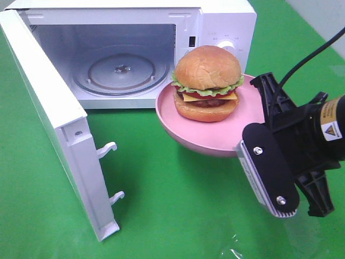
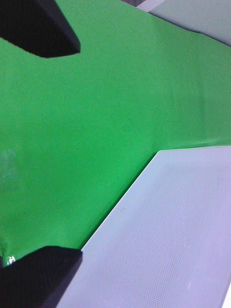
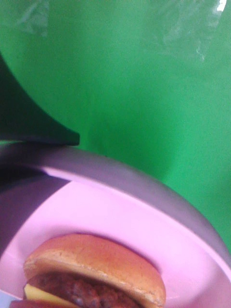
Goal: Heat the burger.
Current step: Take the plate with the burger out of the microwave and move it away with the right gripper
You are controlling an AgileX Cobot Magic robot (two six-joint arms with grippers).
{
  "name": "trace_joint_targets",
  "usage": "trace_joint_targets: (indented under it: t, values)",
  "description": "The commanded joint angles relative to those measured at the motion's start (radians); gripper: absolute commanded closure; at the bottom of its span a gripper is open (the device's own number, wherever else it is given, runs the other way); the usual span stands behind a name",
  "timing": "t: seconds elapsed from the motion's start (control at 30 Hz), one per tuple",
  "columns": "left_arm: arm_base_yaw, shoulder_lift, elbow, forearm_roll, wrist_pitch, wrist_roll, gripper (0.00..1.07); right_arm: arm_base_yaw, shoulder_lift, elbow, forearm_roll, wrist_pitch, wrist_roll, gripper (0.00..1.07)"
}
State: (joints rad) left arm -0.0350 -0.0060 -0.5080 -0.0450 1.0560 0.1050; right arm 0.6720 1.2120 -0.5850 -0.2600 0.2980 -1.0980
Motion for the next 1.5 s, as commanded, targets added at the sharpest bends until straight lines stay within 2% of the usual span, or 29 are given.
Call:
trace_joint_targets:
  t: [0.03,0.23,0.4,0.6,0.8,0.83,1.0,1.3,1.5]
  values:
    - [0.003,-0.019,0.005,0.001,-0.013,-0.001,0.07,-0.007,-0.090,0.019,-0.027,0.012,0.023,1.07]
    - [0.003,-0.019,0.005,0.001,-0.013,-0.001,0.07,-0.007,-0.174,0.050,-0.055,0.084,0.068,1.07]
    - [0.003,-0.019,0.005,0.001,-0.013,-0.001,0.07,-0.007,-0.270,0.075,-0.119,0.190,0.186,1.07]
    - [0.003,-0.019,0.005,0.001,-0.013,-0.001,0.07,-0.007,-0.309,0.075,-0.172,0.273,0.311,1.07]
    - [0.003,-0.019,0.005,0.001,-0.013,-0.001,0.07,-0.007,-0.314,0.075,-0.317,0.375,0.555,1.07]
    - [0.003,-0.019,0.005,0.001,-0.013,-0.001,0.07,-0.007,-0.314,0.075,-0.379,0.410,0.653,1.07]
    - [0.003,-0.019,0.005,0.001,-0.013,-0.001,0.07,-0.007,-0.314,0.075,-0.467,0.484,0.850,1.07]
    - [0.003,-0.019,0.005,0.001,-0.013,-0.001,0.07,-0.007,-0.311,0.075,-0.491,0.588,1.098,1.07]
    - [0.003,-0.019,0.005,0.001,-0.013,-0.001,0.07,-0.007,-0.284,0.075,-0.517,0.644,1.367,1.07]
